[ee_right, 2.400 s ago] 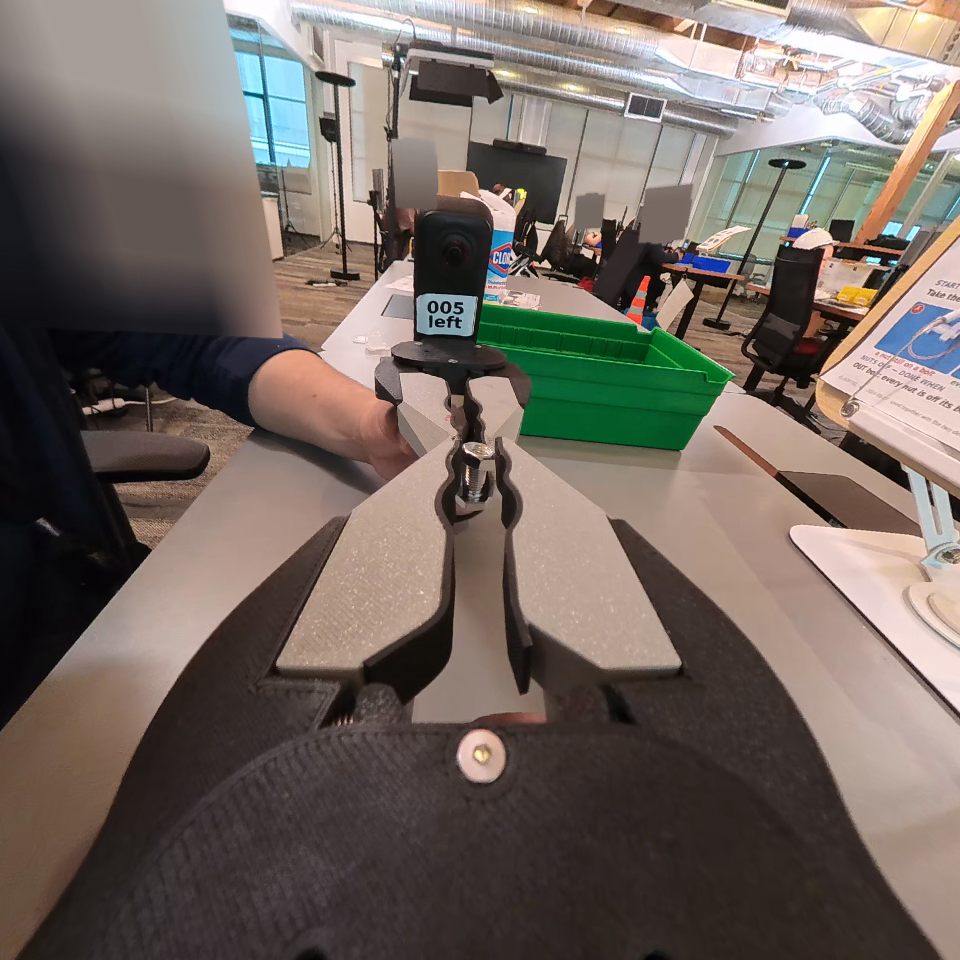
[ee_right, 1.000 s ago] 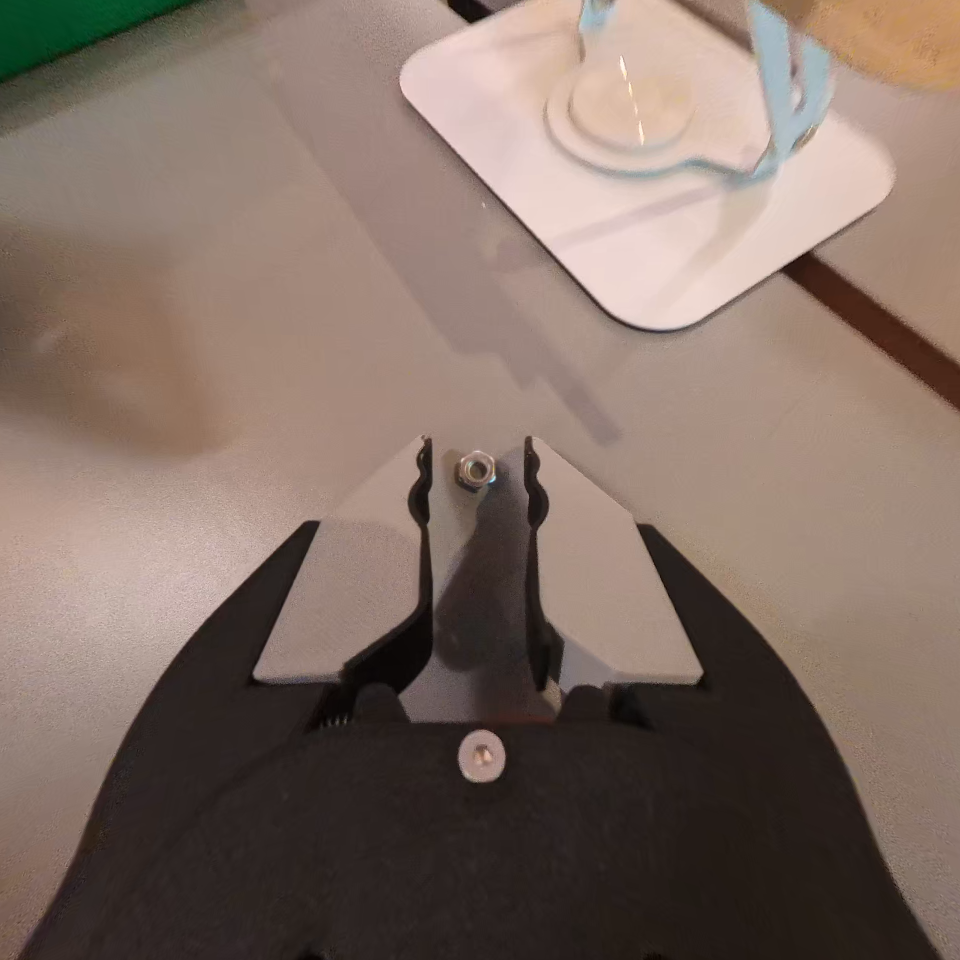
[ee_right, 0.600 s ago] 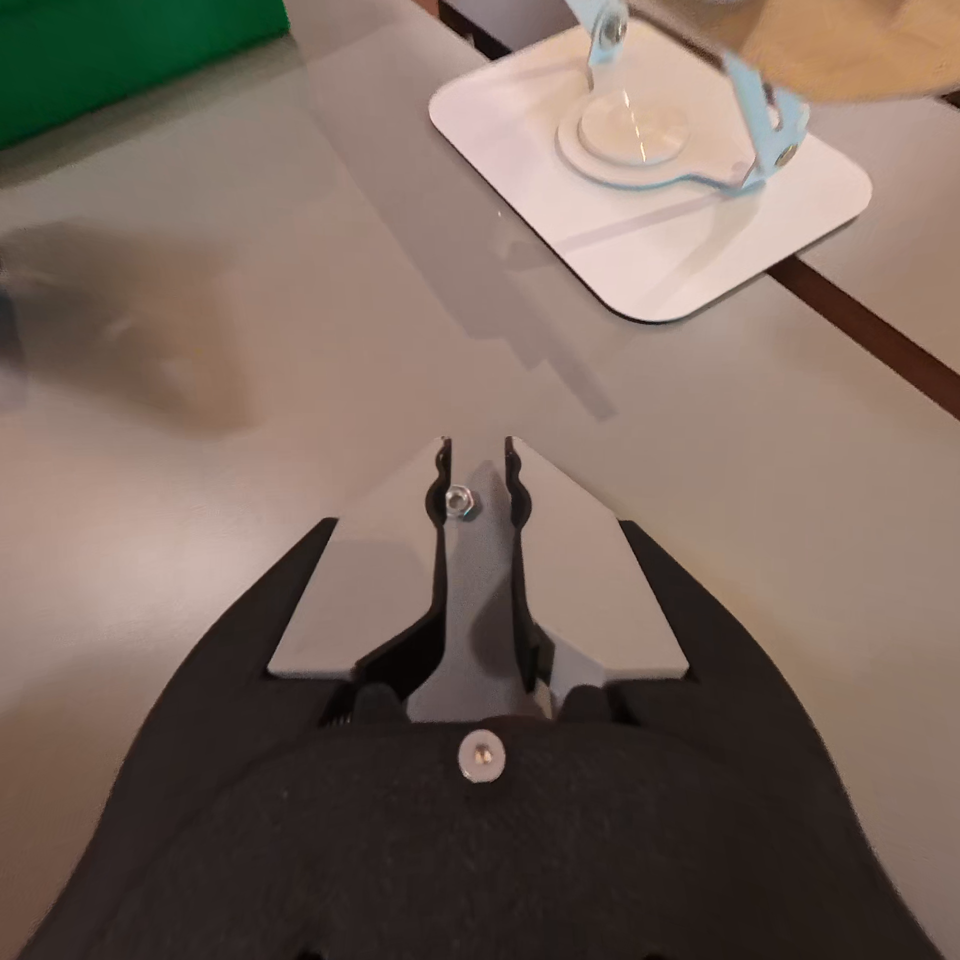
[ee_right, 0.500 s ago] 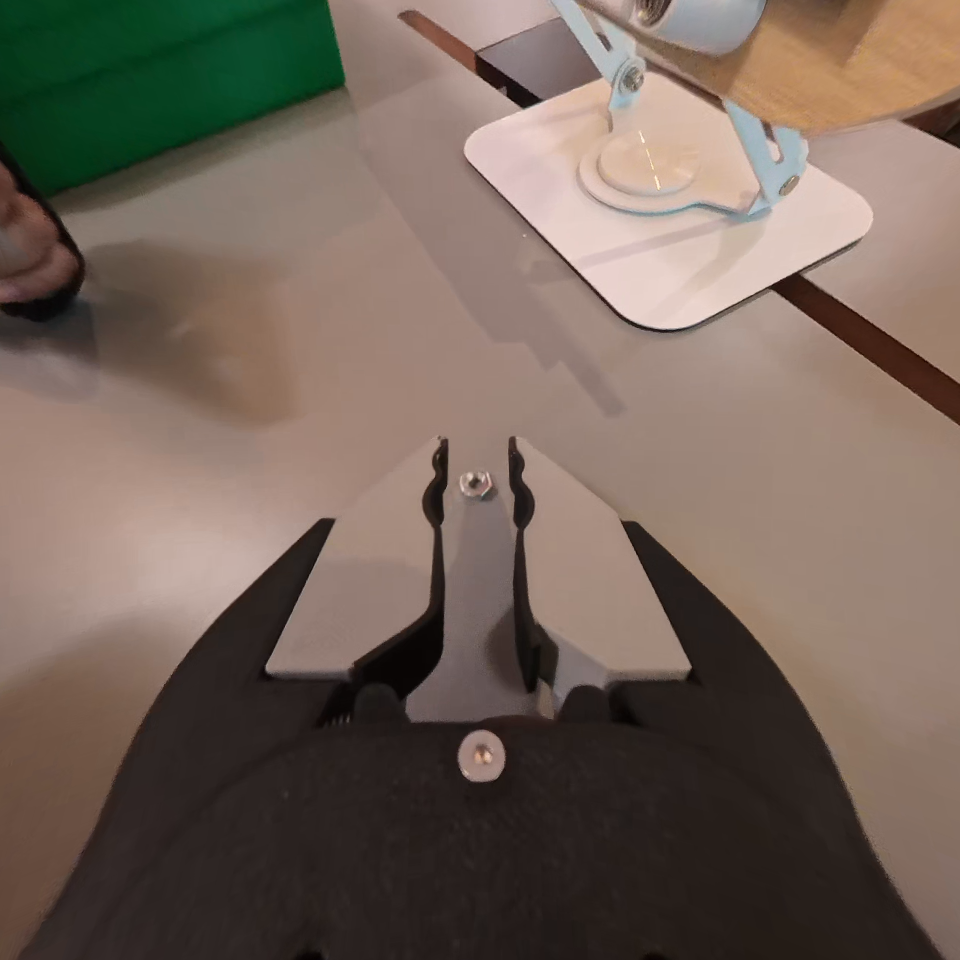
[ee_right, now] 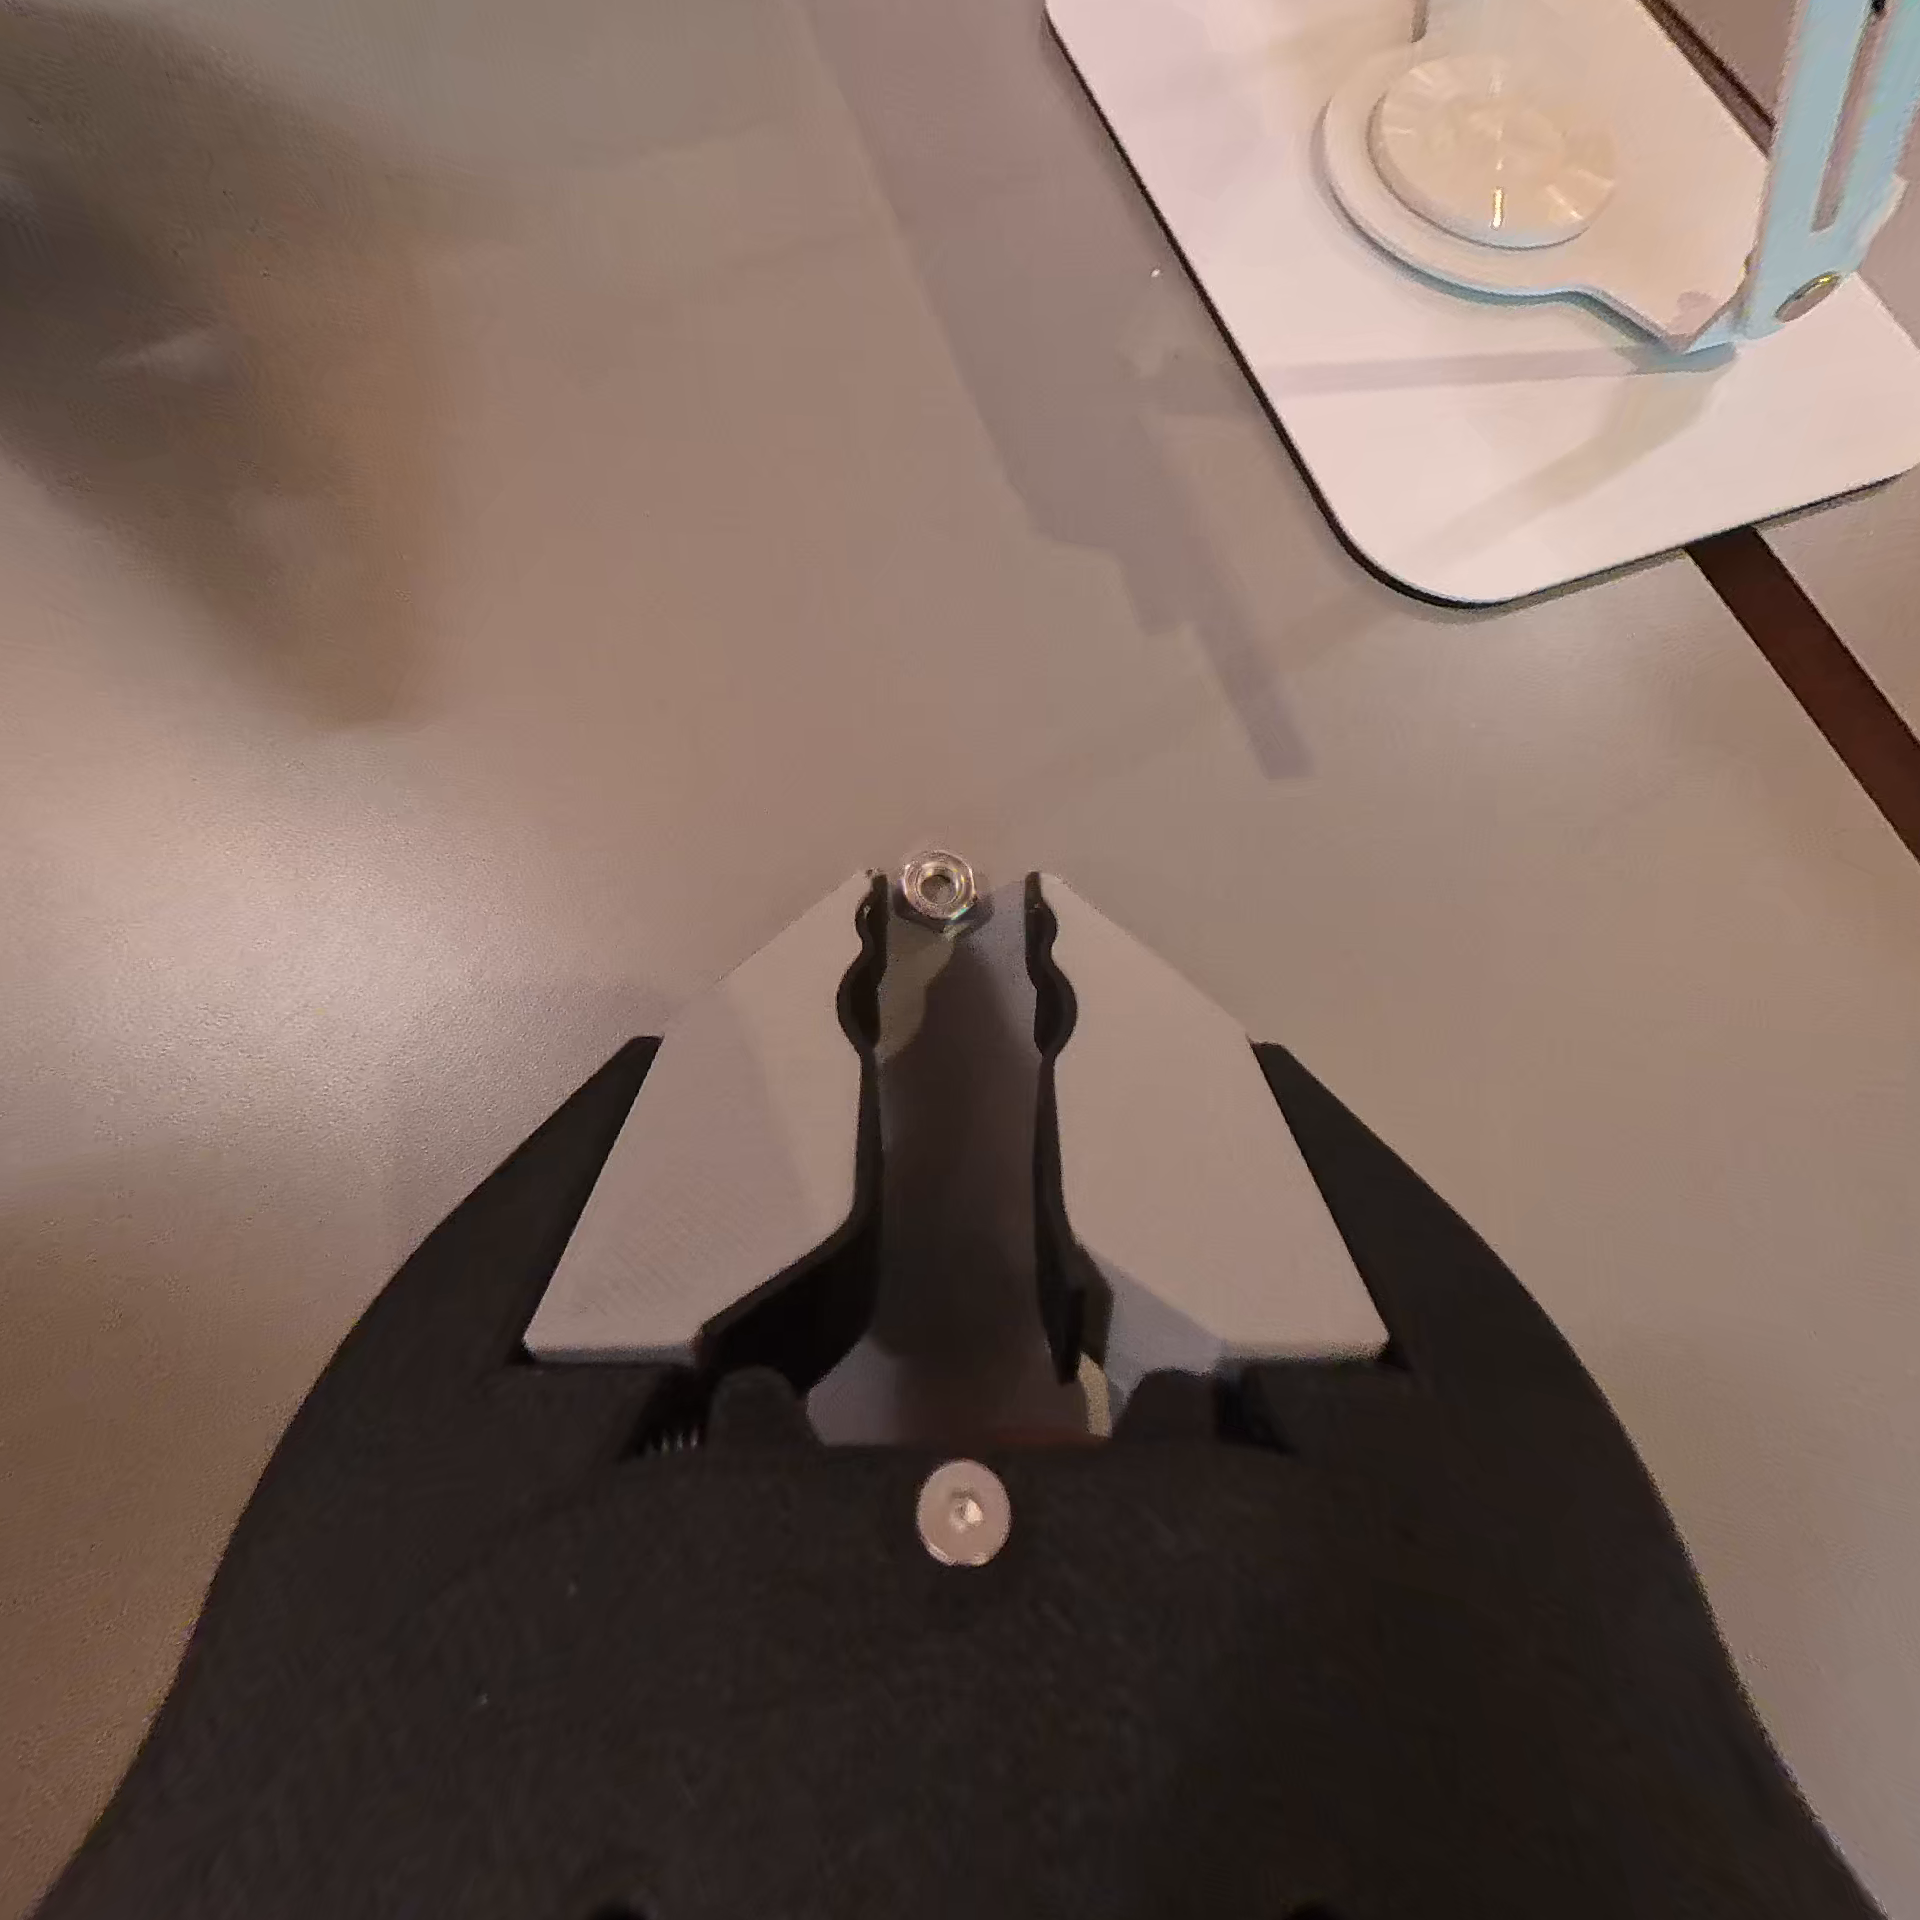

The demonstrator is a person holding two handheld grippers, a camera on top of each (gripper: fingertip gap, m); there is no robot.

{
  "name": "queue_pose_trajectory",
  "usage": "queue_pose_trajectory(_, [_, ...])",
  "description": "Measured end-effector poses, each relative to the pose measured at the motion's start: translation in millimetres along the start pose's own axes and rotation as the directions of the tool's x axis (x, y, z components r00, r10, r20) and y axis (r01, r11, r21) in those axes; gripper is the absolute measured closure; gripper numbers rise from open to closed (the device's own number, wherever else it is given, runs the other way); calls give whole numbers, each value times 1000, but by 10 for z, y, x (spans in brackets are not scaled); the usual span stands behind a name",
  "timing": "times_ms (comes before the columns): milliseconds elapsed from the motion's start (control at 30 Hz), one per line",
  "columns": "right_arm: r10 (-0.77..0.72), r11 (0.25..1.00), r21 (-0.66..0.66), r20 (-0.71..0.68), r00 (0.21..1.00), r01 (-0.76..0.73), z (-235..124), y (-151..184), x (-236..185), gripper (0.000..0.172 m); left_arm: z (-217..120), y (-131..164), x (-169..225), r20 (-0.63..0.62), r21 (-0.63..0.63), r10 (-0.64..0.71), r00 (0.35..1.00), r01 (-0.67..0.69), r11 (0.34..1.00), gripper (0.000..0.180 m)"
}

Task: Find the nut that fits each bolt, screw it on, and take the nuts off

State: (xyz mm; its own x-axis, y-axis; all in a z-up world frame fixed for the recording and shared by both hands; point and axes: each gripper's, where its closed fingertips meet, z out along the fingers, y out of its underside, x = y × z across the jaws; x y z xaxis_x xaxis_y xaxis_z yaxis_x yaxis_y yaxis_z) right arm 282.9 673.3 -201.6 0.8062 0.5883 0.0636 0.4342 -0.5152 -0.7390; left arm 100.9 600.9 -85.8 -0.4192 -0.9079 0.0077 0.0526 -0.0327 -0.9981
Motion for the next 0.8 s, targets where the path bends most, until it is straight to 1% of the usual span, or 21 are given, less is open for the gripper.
queue_pose_trajectory(67, [-12, 1000, 2, 4, 1000, 12, 12, -12, 3, 154, 4, 3, 2, -2, -3, 1, 1000, -1, 1000, 175])
queue_pose_trajectory(100, [-17, 1000, 1, 16, 1000, 17, 14, -11, -13, 161, 8, 7, 6, -3, -6, 3, 1000, -3, 1000, 175])
queue_pose_trajectory(233, [-44, 999, 2, 11, 999, 44, 11, -19, -34, 161, 16, 11, 25, -8, -9, 5, 1000, -5, 1000, 175])
queue_pose_trajectory(300, [-29, 999, 44, 27, 999, 28, -34, -118, -126, 161, 23, 18, 29, -7, -15, 5, 1000, -5, 1000, 175])
queue_pose_trajectory(400, [-55, 988, 152, 96, 994, 40, -252, -490, -473, 161, 36, 32, 41, -7, -25, 10, 1000, -10, 1000, 175])
queue_pose_trajectory(500, [-168, 964, 235, 168, 971, 126, -541, -906, -974, 161, 51, 31, 70, -18, -25, 10, 1000, -10, 1000, 175])
queue_pose_trajectory(567, [-227, 949, 270, 218, 949, 165, -676, -1122, -1287, 161, 67, 31, 101, -25, -25, 14, 1000, -15, 1000, 175])
queue_pose_trajectory(633, [-273, 938, 285, 252, 928, 198, -742, -1260, -1534, 161, 87, 31, 135, -30, -28, 21, 999, -22, 999, 175])
queue_pose_trajectory(700, [-309, 930, 287, 274, 911, 230, -764, -1331, -1720, 161, 102, 29, 168, -33, -33, 31, 999, -32, 999, 175])
queue_pose_trajectory(800, [-350, 921, 271, 256, 901, 280, -746, -1370, -1847, 161, 115, 29, 185, -28, -45, 31, 999, -32, 998, 175])
